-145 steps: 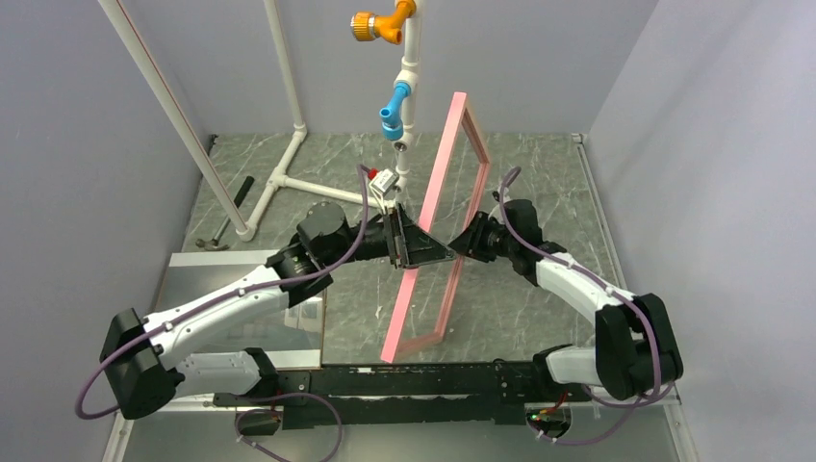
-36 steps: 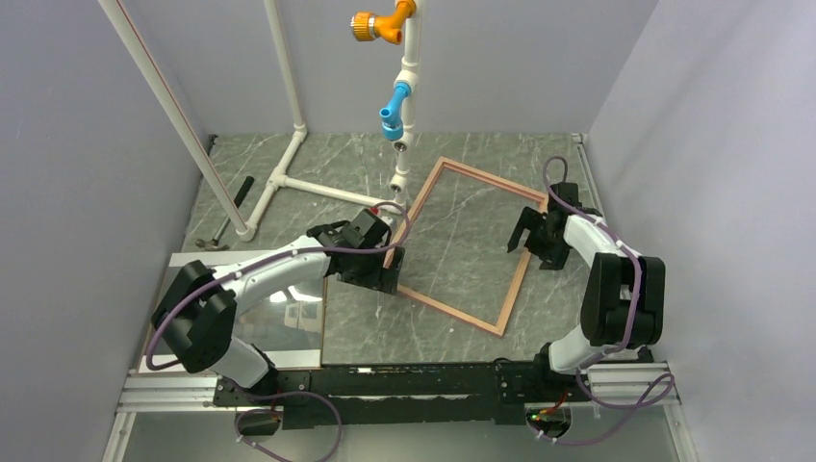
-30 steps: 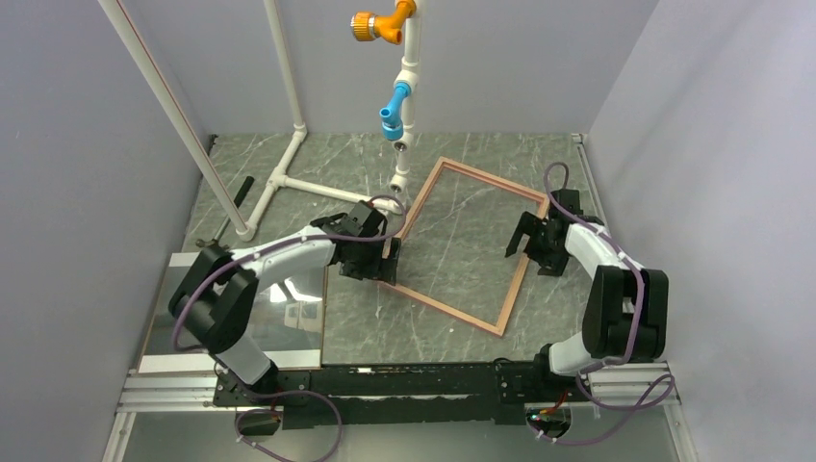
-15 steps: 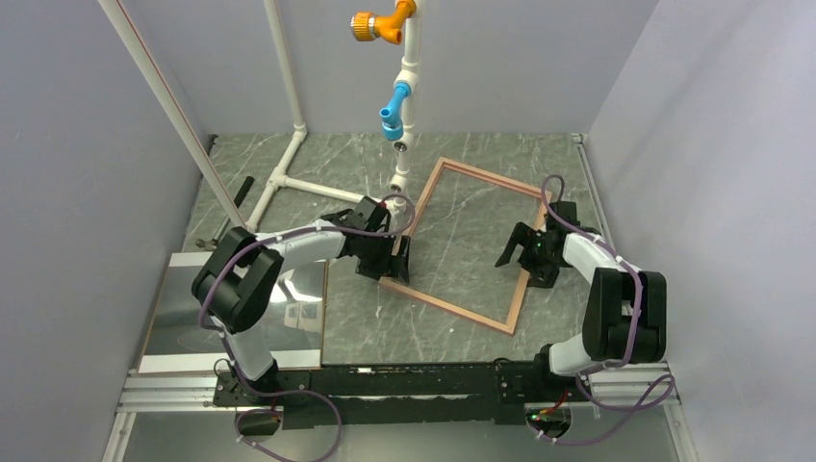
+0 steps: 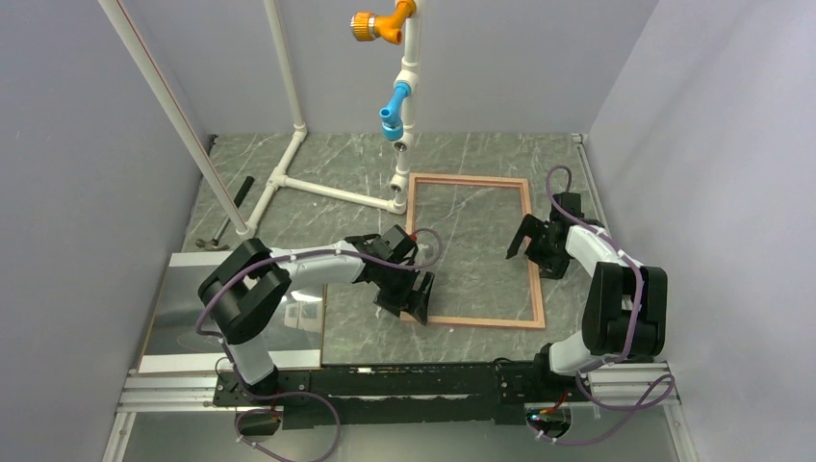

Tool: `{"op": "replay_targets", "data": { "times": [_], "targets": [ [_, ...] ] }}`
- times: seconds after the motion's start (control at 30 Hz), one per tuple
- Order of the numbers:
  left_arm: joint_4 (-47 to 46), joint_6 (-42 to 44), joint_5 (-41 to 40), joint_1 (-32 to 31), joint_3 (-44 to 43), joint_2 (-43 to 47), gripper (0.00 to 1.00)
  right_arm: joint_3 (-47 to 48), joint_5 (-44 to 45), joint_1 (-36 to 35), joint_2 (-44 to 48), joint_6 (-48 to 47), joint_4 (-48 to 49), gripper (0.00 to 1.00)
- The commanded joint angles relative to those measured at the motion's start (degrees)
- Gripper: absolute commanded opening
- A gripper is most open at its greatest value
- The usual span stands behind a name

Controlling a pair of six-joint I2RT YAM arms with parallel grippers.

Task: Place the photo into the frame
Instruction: Move the photo frame to the center of the board.

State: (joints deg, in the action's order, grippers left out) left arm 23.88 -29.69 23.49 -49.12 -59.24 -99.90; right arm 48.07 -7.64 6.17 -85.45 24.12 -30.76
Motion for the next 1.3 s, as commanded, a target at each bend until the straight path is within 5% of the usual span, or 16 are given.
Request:
{"op": "replay_targets", "data": {
  "times": [0.0, 0.33, 0.8, 1.27],
  "targets": [
    [-0.4, -1.5, 5.1, -2.9, -2.6, 0.0, 0.85, 1.7, 0.5, -0.5, 1.3, 1.0, -2.3, 1.0],
    [2.5, -1.4, 6.5, -7.1, -8.8, -3.9, 0.85, -0.3, 4.5, 0.2, 2.5, 2.2, -3.2, 1.0],
    [2.1, -4.5, 7.7, -9.6, -7.3, -2.2, 0.85, -9.8, -1.5, 3.4, 11.3, 7.5, -4.8, 0.99],
    [2.8, -6.1, 5.1, -11.3, -3.9, 2.5, 0.92, -8.1, 4.1, 4.5, 21.0, 11.9, -9.6, 1.0]
  ]
}}
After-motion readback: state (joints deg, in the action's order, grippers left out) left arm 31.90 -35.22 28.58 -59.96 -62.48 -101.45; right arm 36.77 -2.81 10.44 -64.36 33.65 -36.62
